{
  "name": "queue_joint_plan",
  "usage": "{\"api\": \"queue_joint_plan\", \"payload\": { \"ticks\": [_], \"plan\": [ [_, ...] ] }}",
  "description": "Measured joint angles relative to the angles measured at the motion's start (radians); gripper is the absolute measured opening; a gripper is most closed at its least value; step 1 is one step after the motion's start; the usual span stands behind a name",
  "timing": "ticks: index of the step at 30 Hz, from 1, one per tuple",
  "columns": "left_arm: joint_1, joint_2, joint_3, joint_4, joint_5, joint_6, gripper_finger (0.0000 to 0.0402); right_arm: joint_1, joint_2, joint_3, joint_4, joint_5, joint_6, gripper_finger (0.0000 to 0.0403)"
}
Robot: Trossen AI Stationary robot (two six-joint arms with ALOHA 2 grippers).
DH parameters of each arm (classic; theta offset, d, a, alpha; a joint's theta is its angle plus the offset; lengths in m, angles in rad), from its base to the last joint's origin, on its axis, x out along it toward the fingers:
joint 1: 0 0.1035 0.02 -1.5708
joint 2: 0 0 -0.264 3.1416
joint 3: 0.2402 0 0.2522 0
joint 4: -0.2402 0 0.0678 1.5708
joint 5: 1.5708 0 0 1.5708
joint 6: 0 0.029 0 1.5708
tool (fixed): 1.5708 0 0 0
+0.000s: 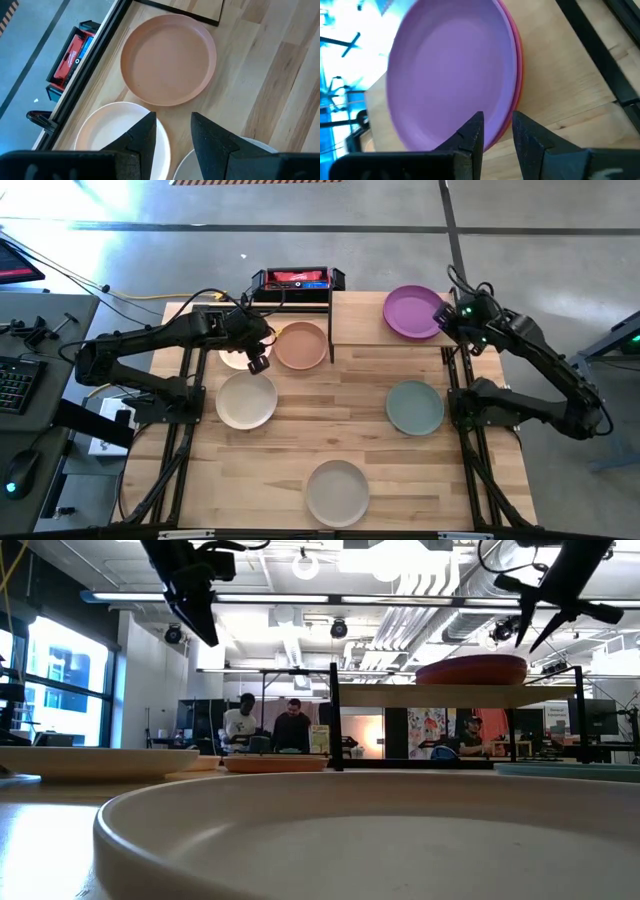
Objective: Place and stack plates onto a shelf
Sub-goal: Stack the white plate on top of the purple plate on the shelf
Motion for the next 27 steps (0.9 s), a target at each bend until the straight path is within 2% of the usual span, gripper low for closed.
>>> {"api": "queue_joint_plan", "payload": {
  "ticks": [6,10,19,24,27],
  "plan": [
    [0.006,0.0,-0.021,-0.006,0.01,-0.006,0.0113,0.0,-0.079,0.0,0.033,-0.039,-0.05,0.0081],
    [0.022,0.0,-0.08,-0.03,0.103,-0.044,0.0113,0.0,-0.106,0.0,0.135,-0.16,-0.125,0.0081],
    [0.061,0.0,-0.232,-0.04,0.129,-0.049,0.0113,0.001,-0.087,0.0,0.399,-0.446,-0.332,0.0081],
    [0.087,0.0,-0.285,-0.048,0.132,-0.081,0.0113,0.0,-0.071,0.0,0.467,-0.541,-0.417,0.0081],
    [0.105,0.0,-0.319,-0.047,0.136,-0.081,0.0113,0.001,-0.062,0.0,0.473,-0.56,-0.451,0.0081]
  ]
}}
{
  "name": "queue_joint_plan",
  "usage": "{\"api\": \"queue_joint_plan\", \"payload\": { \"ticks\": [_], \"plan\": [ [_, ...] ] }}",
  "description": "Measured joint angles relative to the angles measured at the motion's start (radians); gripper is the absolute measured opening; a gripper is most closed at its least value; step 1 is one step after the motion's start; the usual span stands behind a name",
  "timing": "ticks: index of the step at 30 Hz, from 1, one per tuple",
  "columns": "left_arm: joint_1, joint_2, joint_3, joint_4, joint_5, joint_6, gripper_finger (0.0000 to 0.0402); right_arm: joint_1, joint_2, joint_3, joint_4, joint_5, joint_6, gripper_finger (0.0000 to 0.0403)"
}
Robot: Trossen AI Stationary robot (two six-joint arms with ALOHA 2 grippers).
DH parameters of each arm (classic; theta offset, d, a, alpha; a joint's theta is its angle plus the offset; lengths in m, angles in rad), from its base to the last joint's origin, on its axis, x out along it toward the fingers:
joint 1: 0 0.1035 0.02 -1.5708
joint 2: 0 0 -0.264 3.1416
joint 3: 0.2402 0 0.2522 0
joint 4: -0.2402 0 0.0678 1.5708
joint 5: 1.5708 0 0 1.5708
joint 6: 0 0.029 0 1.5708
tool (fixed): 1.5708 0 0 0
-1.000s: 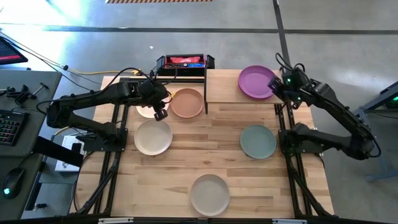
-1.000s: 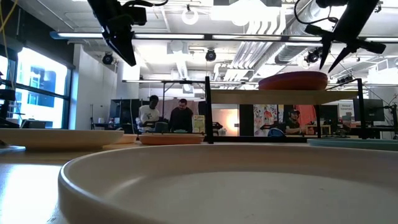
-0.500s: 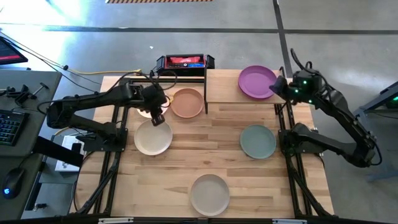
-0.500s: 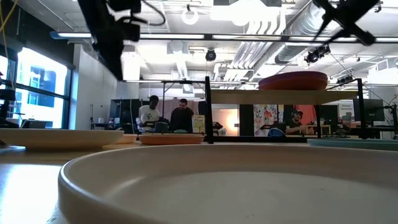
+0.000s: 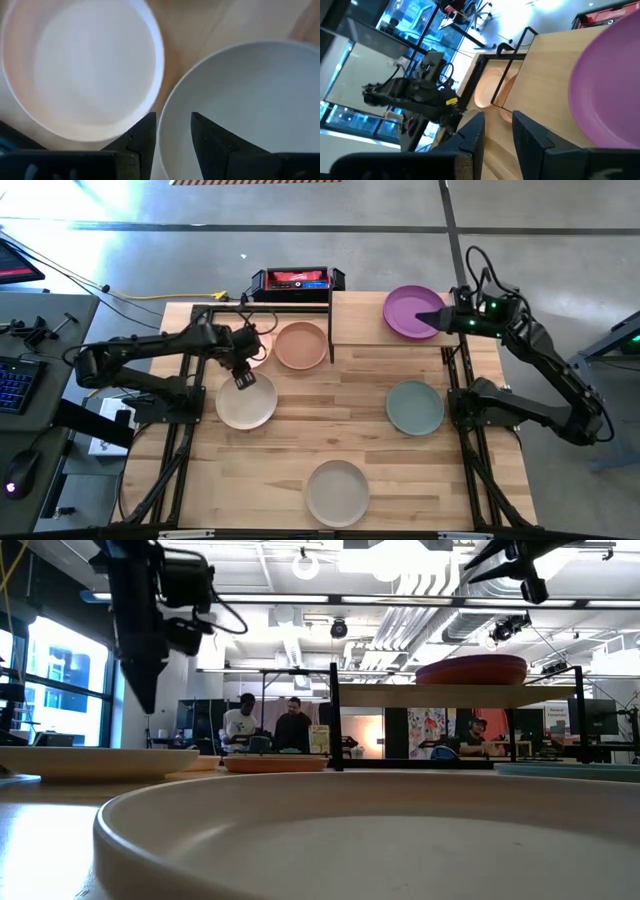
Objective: Place and stack plates onto a shelf
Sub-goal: Stack the white plate on top of the purple plate on the shelf
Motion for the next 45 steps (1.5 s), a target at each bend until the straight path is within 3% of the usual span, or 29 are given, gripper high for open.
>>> {"api": "queue_joint_plan", "payload": {
  "ticks": [6,45],
  "plan": [
    [0.025,0.0,-0.072,-0.004,0.026,-0.041,0.0113,0.0,0.017,0.0,0.001,0.0,-0.013,0.0081],
    [0.037,0.197,-0.072,0.001,0.022,-0.107,0.0113,0.0,0.043,0.0,0.0,0.001,-0.006,0.0081]
  ]
}}
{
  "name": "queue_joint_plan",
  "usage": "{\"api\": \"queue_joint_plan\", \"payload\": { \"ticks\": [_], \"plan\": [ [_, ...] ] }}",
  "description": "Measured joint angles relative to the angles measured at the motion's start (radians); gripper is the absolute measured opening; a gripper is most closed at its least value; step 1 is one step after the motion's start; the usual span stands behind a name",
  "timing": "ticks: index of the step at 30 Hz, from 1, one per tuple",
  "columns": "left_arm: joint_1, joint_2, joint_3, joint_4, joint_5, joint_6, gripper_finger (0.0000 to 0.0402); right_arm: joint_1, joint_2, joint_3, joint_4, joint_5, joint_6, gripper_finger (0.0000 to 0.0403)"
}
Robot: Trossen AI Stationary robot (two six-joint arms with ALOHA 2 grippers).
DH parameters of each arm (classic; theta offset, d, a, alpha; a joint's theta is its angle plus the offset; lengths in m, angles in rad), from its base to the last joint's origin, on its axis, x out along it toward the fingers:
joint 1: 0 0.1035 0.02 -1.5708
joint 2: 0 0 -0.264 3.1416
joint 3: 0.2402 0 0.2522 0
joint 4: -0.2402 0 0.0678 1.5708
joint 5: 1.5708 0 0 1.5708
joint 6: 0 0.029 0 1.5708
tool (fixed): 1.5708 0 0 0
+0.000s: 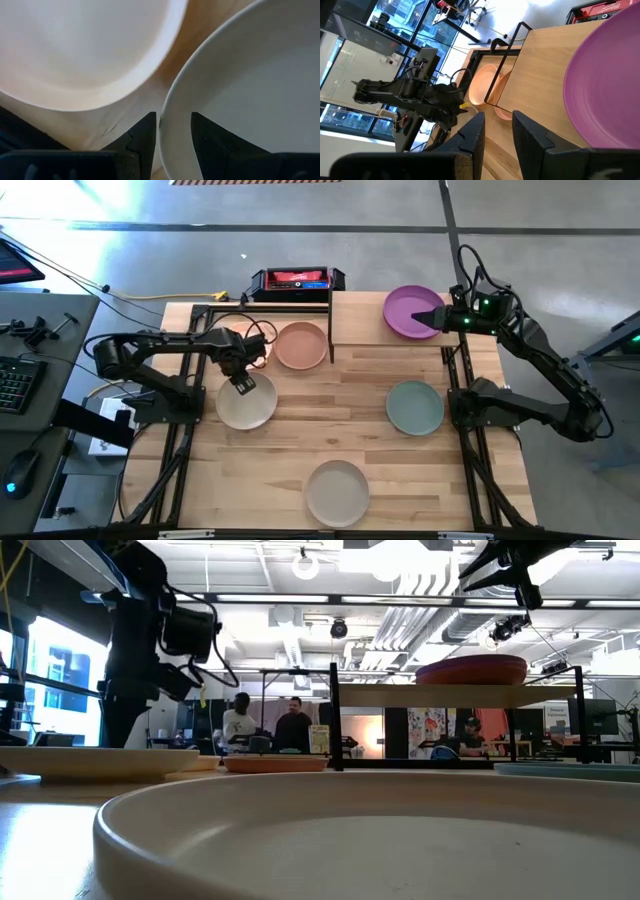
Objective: Place and stack plates onto a shelf
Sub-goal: Stack the white plate on top of the purple plate on the shelf
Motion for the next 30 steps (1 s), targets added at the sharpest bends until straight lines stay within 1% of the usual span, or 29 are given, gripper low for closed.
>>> {"api": "queue_joint_plan", "payload": {
  "ticks": [7,13,22,25,30],
  "plan": [
    [0.014,0.059,0.0,0.0,0.0,0.002,0.0113,0.0,0.0,0.0,0.0,0.0,0.0,0.0081],
    [0.014,0.061,0.0,0.004,0.061,0.03,0.0113,0.0,0.0,0.0,0.0,0.0,0.0,0.0081],
    [0.014,0.061,0.0,0.005,0.061,0.031,0.011,0.0,0.0,0.0,0.0,0.0,-0.001,0.0081],
    [0.014,0.061,-0.001,0.008,0.061,0.032,0.0095,0.0,0.0,0.0,0.0,0.0,-0.001,0.0081],
    [0.014,0.061,-0.005,0.013,0.059,0.032,0.0053,0.0,0.0,0.0,0.0,0.0,-0.001,0.0081]
  ]
}}
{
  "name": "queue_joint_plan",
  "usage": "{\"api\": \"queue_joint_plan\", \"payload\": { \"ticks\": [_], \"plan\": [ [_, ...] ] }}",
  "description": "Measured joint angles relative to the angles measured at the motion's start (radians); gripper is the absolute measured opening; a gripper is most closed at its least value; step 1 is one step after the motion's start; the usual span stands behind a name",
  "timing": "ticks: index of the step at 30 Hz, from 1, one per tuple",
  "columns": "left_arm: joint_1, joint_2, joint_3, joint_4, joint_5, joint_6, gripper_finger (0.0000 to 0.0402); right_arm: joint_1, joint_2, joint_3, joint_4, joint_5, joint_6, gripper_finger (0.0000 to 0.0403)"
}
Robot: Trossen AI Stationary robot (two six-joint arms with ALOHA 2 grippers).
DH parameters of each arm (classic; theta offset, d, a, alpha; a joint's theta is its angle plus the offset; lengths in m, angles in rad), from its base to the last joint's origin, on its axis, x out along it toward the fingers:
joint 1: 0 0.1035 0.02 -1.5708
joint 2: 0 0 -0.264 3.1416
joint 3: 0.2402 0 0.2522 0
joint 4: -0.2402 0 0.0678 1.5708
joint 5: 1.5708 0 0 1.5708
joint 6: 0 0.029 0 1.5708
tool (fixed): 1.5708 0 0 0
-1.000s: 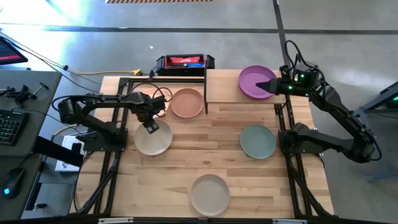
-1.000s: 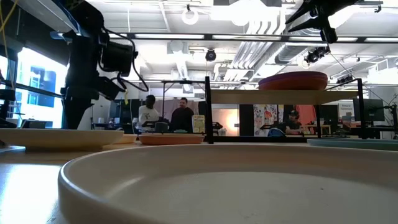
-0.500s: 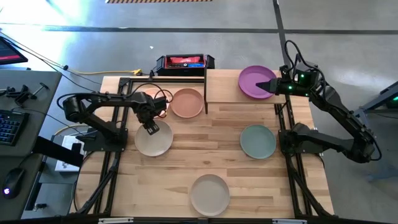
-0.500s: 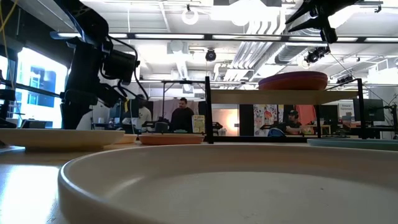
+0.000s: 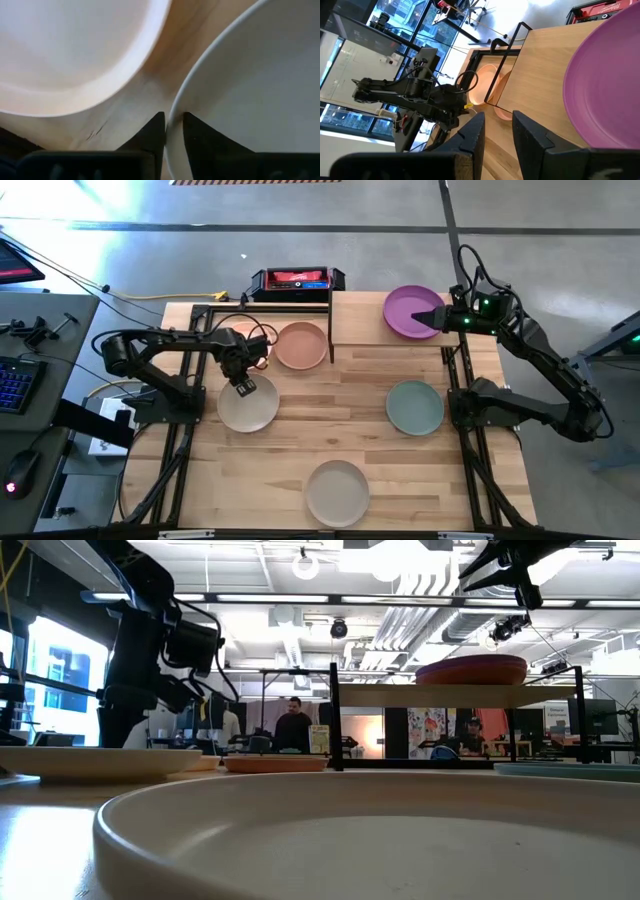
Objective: Place and stack plates onto a shelf
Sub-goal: Stack the white plate on top of the purple plate on the shelf
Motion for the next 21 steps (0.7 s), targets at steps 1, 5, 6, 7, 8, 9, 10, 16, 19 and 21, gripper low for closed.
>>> {"api": "queue_joint_plan", "payload": {
  "ticks": [1,5,6,7,8,9,10,16,19,21],
  "plan": [
    [0.0,0.0,0.0,-0.001,-0.001,0.0,0.0044,0.0,0.0,0.0,0.0,0.0,0.0,0.0081],
    [0.0,-0.002,0.002,-0.005,0.002,0.002,0.0011,0.0,0.0,0.0,0.0,0.0,0.0,0.0081],
    [0.0,-0.002,0.002,-0.006,0.003,0.002,0.0008,0.0,0.0,0.0,0.0,0.0,0.0,0.0081],
    [0.0,-0.002,0.002,-0.006,0.003,0.002,0.0007,0.0,0.0,0.0,0.0,0.0,0.0,0.0081],
    [0.0,-0.002,0.002,-0.006,0.003,0.002,0.0007,0.0,0.0,0.0,0.0,0.0,0.0,0.0081],
    [0.0,-0.002,0.002,-0.006,0.004,0.002,0.0007,0.0,0.0,0.0,0.0,0.0,-0.001,0.0081],
    [0.0,-0.002,0.002,-0.006,0.006,0.002,0.0007,0.0,0.0,0.0,0.0,0.0,-0.001,0.0081],
    [-0.001,-0.001,0.036,-0.054,0.026,0.008,0.0002,0.0,0.0,0.0,0.002,-0.002,-0.001,0.0081],
    [-0.001,-0.02,0.068,-0.089,0.027,0.017,0.0001,0.0,0.0,0.0,0.032,-0.028,-0.012,0.0081],
    [-0.002,-0.036,0.09,-0.101,0.025,0.016,0.0,0.0,0.0,0.0,0.067,-0.053,-0.019,0.0081]
  ]
}}
